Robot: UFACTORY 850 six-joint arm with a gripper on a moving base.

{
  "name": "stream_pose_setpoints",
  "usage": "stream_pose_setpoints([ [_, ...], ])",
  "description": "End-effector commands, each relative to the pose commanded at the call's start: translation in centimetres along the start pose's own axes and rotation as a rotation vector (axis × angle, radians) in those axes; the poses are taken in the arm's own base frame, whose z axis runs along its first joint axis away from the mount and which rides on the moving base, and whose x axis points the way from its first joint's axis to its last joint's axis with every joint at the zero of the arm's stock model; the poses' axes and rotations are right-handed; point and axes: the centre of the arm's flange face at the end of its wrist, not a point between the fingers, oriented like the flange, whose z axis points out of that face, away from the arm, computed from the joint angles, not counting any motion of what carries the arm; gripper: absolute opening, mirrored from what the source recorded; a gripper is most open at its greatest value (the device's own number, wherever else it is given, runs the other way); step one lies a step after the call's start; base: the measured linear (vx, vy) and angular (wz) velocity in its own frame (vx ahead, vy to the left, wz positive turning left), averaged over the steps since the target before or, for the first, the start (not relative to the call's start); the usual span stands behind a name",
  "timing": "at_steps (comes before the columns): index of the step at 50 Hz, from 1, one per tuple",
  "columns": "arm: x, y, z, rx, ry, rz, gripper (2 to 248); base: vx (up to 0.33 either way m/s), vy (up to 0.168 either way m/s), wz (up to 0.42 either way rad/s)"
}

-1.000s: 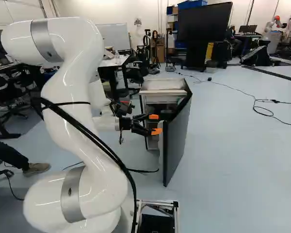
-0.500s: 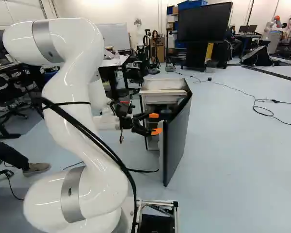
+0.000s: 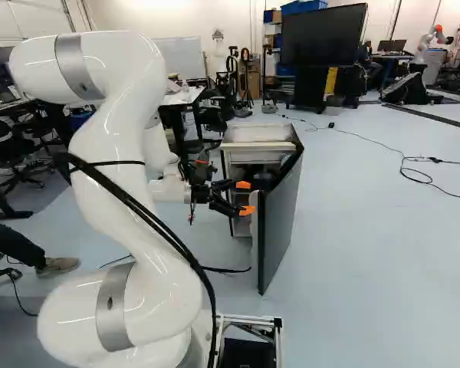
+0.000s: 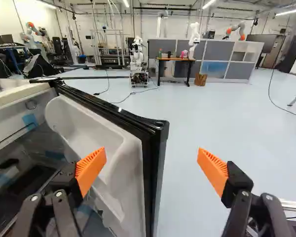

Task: Open the fridge door

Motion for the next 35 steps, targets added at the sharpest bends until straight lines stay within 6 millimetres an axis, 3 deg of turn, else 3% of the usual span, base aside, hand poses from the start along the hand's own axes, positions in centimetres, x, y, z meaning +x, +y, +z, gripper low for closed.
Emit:
stream_pose_setpoints([
  [10, 0.4, -1.1, 1.3, -0.032, 0.004, 0.026, 247, 0.0, 0.0, 0.0],
  [35, 2.1, -3.3, 6.6, -0.156, 0.042, 0.098, 247, 0.0, 0.0, 0.0],
])
